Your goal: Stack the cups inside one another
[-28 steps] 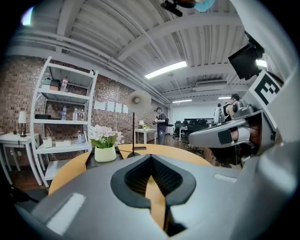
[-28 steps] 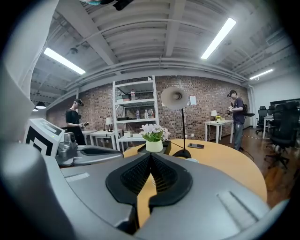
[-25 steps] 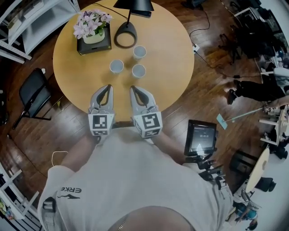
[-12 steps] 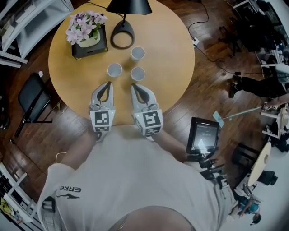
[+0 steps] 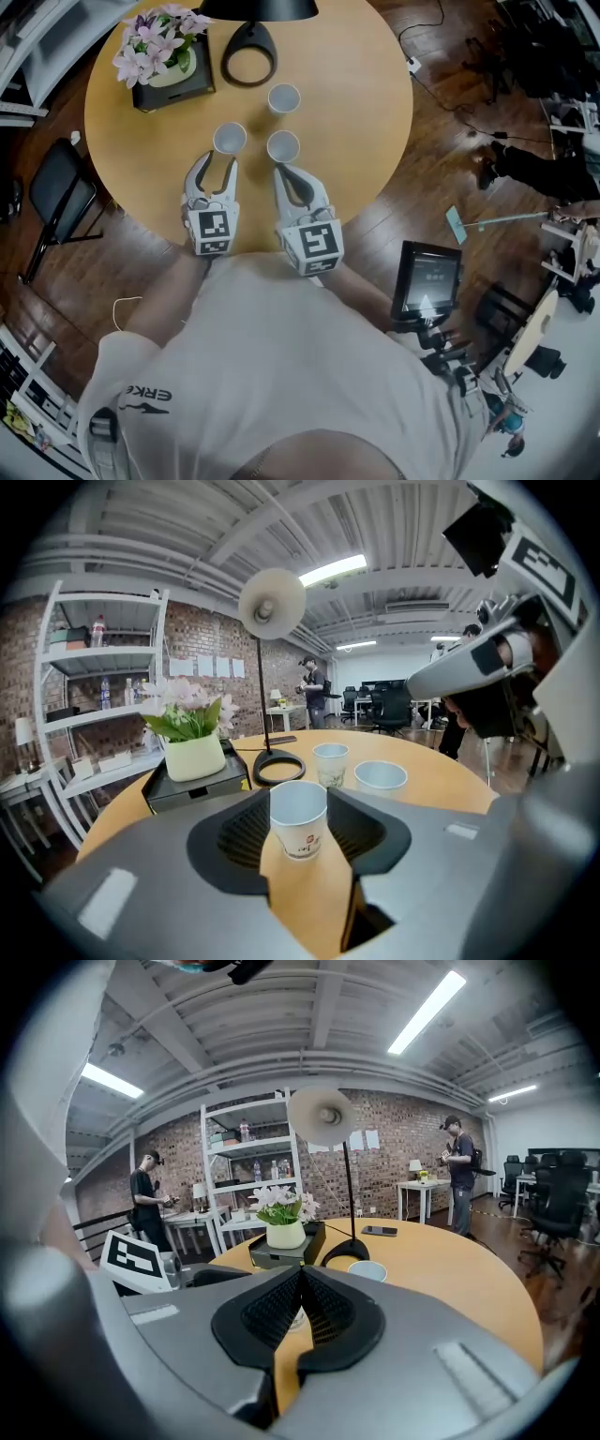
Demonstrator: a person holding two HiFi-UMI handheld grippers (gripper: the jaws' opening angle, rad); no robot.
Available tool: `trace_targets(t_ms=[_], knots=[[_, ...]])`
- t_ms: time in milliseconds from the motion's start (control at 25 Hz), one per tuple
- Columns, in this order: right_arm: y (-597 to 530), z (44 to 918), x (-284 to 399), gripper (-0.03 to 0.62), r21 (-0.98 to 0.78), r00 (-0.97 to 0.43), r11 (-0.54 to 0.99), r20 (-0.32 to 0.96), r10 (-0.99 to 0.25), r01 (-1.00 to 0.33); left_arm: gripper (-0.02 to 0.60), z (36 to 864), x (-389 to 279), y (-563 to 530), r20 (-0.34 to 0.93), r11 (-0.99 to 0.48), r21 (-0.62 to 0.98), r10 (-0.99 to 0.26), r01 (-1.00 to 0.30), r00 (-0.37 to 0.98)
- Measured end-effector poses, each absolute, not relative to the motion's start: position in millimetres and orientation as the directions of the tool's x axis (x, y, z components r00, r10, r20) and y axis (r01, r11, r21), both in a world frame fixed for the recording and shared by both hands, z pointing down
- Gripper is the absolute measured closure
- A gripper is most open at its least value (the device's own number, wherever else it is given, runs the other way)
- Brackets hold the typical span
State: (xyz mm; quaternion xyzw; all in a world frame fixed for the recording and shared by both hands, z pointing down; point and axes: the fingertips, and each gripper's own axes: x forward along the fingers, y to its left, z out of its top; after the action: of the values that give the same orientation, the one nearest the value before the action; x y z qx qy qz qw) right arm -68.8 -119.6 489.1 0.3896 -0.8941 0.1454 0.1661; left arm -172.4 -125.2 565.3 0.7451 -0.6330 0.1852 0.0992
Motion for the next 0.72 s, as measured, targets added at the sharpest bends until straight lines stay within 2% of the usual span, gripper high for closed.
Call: trace_targets(t_ms=[120,280,520,720], knots=[[-122,501,-67,0.580,-0.135,-0.636,0.652,0.436,-0.637,-0.746,0.345,590,-170,-131,0.443,-0.189,-0.095,-0.888,-0.977,0.128],[-124,511,-66,0.580,-0.144,-0.633,0.650,0.457,-0.625,-0.746,0.293,616,-164,-137,0.474,-0.197,-0.092,-0.871,-0.976,0.131],[-124,535,-64,0.580,-0.152,-0.624,0.650,0.502,-0.599,-0.745,0.247,639,-166,-155,0.490,-0.182,-0.095,-0.865,-0.979,0.113],[-126,544,-66,0.580,-0.162,-0.620,0.645,0.519,-0.588,-0.747,0.233,646,-169,-170,0.489,-0.175,-0.101,-0.866,-0.979,0.104]])
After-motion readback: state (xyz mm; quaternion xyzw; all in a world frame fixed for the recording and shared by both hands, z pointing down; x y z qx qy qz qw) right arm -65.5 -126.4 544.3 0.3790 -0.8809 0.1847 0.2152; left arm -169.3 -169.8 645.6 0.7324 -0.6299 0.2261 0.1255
